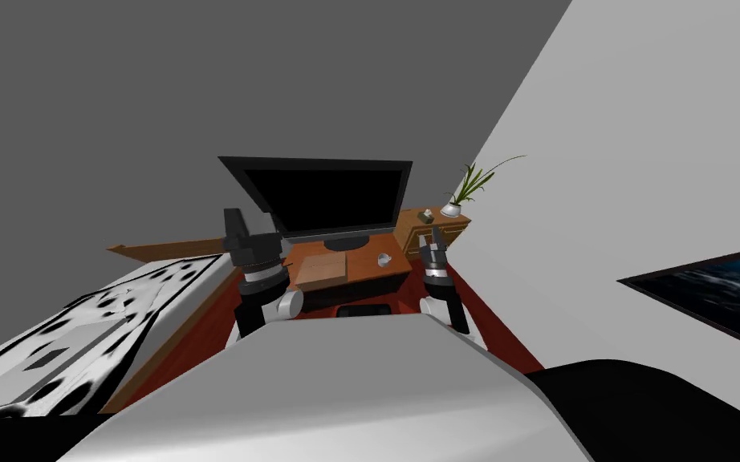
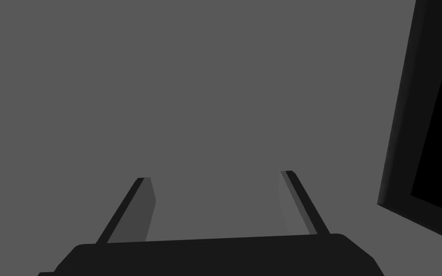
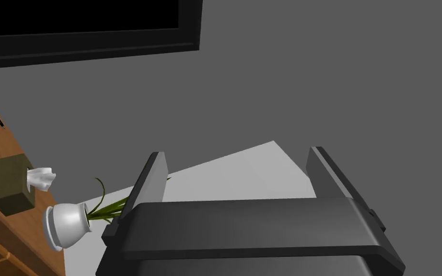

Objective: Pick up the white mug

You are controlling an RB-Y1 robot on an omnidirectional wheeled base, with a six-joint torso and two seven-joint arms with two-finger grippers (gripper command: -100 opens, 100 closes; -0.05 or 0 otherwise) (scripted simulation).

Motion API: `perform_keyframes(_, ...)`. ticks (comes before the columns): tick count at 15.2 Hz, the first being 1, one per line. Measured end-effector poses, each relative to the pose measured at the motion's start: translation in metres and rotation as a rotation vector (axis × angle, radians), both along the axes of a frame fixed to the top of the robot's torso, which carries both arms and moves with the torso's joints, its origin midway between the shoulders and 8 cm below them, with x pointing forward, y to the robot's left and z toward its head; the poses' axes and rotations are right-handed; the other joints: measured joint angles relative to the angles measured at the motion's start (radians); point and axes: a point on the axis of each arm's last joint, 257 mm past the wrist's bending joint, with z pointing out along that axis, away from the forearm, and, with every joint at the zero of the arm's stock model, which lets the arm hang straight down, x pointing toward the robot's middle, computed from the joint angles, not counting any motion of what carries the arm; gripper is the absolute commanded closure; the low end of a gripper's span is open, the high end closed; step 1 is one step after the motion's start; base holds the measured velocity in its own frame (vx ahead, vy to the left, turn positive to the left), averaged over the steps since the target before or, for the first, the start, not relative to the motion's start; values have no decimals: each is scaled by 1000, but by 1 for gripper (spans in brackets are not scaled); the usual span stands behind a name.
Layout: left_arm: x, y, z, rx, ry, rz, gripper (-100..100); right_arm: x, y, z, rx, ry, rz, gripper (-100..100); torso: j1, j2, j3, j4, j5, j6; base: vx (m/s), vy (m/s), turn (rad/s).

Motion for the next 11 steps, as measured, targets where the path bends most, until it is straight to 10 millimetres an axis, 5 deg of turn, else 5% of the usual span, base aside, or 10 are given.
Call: perform_keyframes(11, 0, 0, 0, 0, 0, 0, 0, 3, 5, -123, -97, 324, 115, -100, 1, 1, 0, 0, 0, 0, -21, 35, 236)
